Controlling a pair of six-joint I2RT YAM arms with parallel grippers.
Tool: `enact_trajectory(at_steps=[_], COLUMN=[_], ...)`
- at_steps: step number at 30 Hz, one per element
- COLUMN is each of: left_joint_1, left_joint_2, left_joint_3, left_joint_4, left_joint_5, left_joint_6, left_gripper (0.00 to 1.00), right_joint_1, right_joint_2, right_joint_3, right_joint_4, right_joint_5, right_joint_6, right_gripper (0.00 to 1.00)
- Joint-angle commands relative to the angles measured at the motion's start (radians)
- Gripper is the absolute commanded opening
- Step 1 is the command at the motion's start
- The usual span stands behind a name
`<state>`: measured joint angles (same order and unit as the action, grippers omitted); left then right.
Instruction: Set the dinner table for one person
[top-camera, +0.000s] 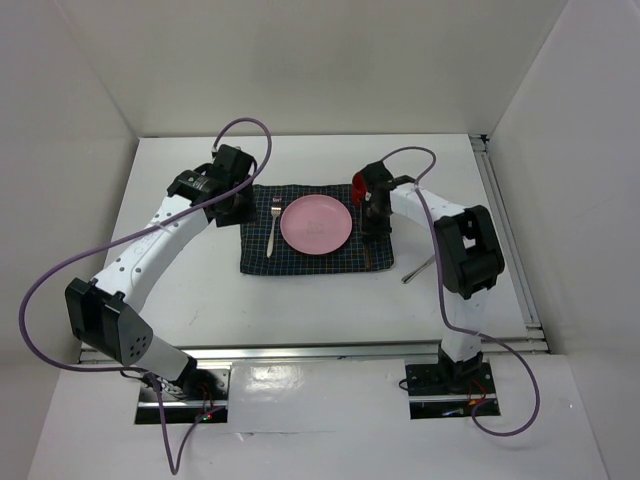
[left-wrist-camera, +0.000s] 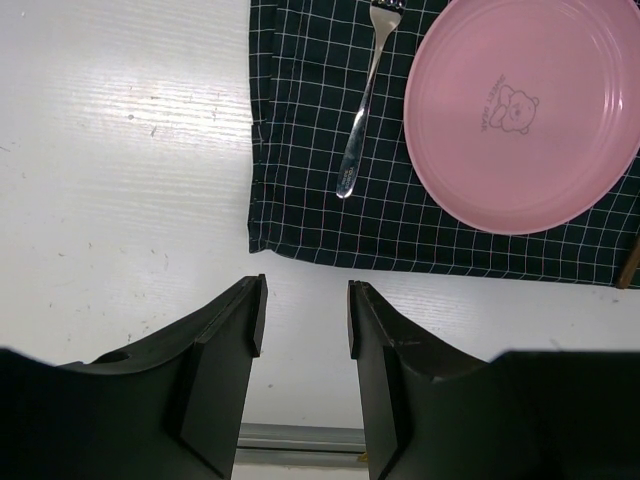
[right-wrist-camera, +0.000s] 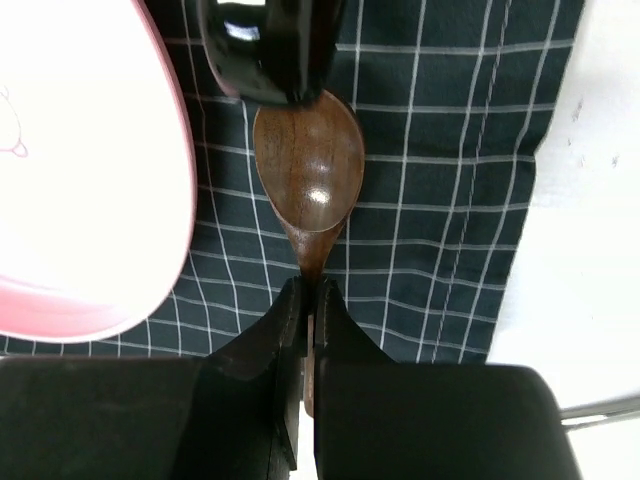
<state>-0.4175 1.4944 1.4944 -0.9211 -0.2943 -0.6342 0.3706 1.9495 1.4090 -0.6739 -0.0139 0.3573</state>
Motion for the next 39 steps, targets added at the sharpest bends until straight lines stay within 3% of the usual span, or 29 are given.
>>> enact_trajectory(at_steps=[1,3,7,8,11,14,18,25,28,32,39], left_joint_1=[-0.003,-0.003,-0.003,-0.003,-0.003,-0.003,-0.003,-0.003,-0.003,-0.003,-0.003], left_joint_2=[-0.031,-0.031,-0.031,-0.031,-0.031,-0.031,-0.031,-0.031,-0.031,-0.040,-0.051], left_joint_3=[0.003,-0.006,-0.006,-0.016,-0.016,-0.016,-0.016,-0.016,-0.016,-0.016,-0.034], left_joint_4=[-0.005,-0.005,-0.005,-0.005,-0.005,-0.005,0.005,0.005,0.016,0.016,0.025], left_joint_5=[-0.019,-0.019,-0.028,-0.028,-0.039,-0.039,-0.020,-0.009,-0.009,-0.009,-0.009], left_joint_6=[-0.010,-0.010,-0.010,-0.010,-0.010,-0.010,-0.010,-0.010,-0.001,0.008,0.018], left_gripper=[0.55,0.55,0.55,0.55,0.55,0.55,0.55,0.55,0.55,0.55,0.55], right_joint_1=[0.007,0.007,0.007,0.007,0.007,0.007,-0.002,-0.153,-0.246,-0.280,-0.326], right_joint_2=[0.023,0.048,0.063,0.063,0.028,-0.044,-0.208,-0.481,-0.492,-0.492,-0.393], right_joint_3=[0.048,0.057,0.068,0.068,0.056,0.038,-0.014,-0.303,-0.415,-0.482,-0.509], right_joint_4=[0.008,0.017,0.017,0.017,0.005,0.005,-0.019,0.000,-0.009,0.020,0.106], right_joint_5=[-0.001,-0.001,-0.001,0.015,0.015,0.041,0.097,0.147,0.126,0.117,0.038], right_joint_6=[-0.004,0.006,0.028,0.043,0.069,0.089,0.138,0.226,0.258,0.298,0.318], right_gripper=[0.00,0.00,0.14,0.20,0.47,0.55,0.55,0.54,0.54,0.55,0.54])
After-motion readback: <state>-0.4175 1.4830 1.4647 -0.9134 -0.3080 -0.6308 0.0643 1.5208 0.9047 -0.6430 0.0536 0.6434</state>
